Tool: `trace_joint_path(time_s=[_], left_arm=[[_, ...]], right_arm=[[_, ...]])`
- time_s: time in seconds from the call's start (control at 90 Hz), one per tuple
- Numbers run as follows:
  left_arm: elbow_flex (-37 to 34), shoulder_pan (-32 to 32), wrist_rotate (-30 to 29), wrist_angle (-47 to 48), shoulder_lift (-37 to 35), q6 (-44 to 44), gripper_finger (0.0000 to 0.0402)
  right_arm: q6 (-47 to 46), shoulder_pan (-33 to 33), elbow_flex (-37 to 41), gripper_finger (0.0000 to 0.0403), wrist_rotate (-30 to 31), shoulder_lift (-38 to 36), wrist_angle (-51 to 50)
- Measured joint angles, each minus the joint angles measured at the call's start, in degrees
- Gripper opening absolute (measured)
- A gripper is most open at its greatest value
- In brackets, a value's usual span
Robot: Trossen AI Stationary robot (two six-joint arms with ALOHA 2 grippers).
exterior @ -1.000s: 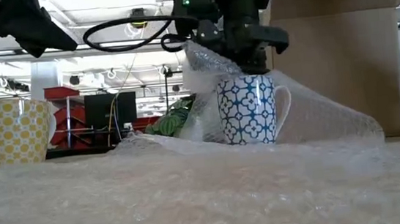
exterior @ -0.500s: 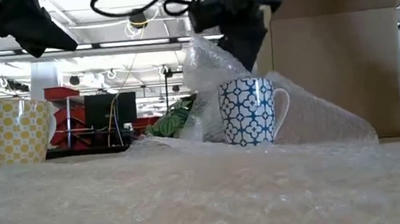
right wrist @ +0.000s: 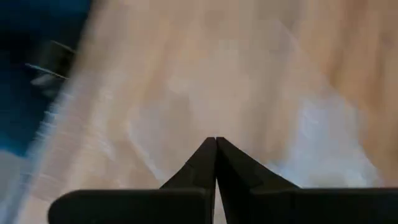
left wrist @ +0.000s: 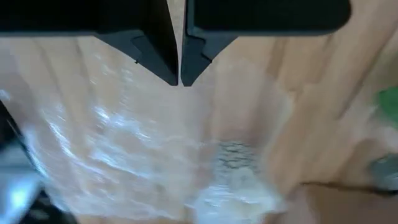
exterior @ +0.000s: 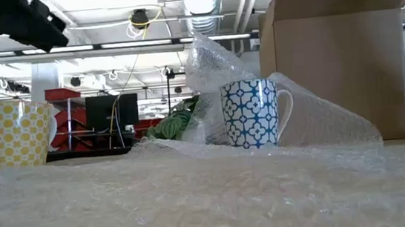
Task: Wrap mug
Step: Wrap the blue cup with the bubble wrap
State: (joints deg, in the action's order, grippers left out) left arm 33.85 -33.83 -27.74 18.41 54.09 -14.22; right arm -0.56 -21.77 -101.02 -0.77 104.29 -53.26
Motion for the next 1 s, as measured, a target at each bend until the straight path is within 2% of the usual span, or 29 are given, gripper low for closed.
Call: trace_joint_path(time_s=[0.122, 0.322, 0.411, 0.611, 0.744, 0.856, 1.0], left_arm=[[0.0, 0.2, 3.3, -6.0, 6.1, 9.0, 0.0], [0.1, 1.7, 6.5, -17.1, 17.9, 14.2, 0.0035], [0.0, 2.1, 8.2, -22.3, 22.7, 19.0, 0.0062], [0.4, 4.1, 12.4, -34.9, 32.3, 27.3, 0.0126], [3.6, 6.9, 19.9, -34.8, 38.1, 29.4, 0.0156], [7.2, 8.4, 20.4, -34.5, 43.0, 31.9, 0.0167], [11.6, 9.3, 22.6, -31.3, 48.0, 34.6, 0.0169]], right_arm=[[-10.4, -5.3, 8.2, 0.0, 1.7, 0.1, 13.9], [-18.6, -9.3, 21.1, 0.0009, 3.9, 0.2, 29.8], [-19.6, -9.9, 24.8, 0.0033, 4.7, 0.2, 29.0], [-19.6, -10.2, 30.1, 0.0116, 9.8, 0.2, 26.6], [-20.0, -9.6, 30.5, 0.0158, 10.1, 0.2, 26.7], [-20.0, -9.2, 30.5, 0.0177, 11.0, 0.2, 26.7], [-20.2, -8.8, 30.5, 0.018, 11.4, 0.2, 26.7]])
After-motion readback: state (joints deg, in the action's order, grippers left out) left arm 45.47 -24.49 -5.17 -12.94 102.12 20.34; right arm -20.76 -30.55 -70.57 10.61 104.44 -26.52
